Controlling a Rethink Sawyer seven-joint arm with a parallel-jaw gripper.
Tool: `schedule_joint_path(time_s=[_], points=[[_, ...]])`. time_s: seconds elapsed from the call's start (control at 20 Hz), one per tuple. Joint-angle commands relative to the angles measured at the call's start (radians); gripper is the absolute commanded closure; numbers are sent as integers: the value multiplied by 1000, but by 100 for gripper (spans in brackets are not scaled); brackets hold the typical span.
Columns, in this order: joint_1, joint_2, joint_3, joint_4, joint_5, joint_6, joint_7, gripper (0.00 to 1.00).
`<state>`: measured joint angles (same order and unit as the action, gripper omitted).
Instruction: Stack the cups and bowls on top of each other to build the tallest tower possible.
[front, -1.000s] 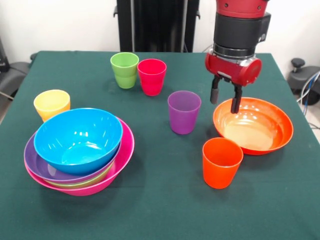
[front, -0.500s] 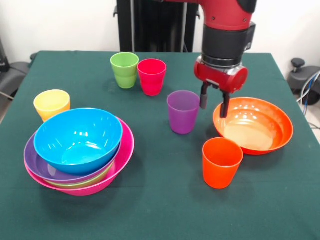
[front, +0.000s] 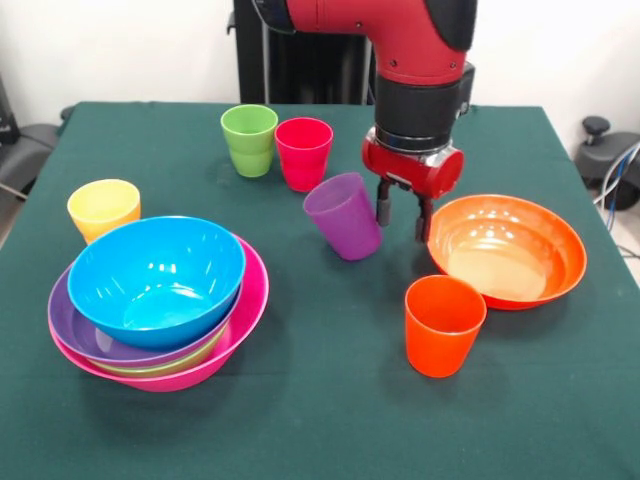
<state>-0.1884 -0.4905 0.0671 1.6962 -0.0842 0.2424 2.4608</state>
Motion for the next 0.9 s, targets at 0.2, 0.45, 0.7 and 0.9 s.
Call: schedule_joint_path(time_s=[0.2,0.45,0.7,0.9], points=[[-7,70,146,-69,-101,88,-134,0],[-13,15,166,-22,-95,107,-115,0],[-22,-33,183,18,-87,127,-110,0],[-30,-35,186,19,-91,130,-110,0]])
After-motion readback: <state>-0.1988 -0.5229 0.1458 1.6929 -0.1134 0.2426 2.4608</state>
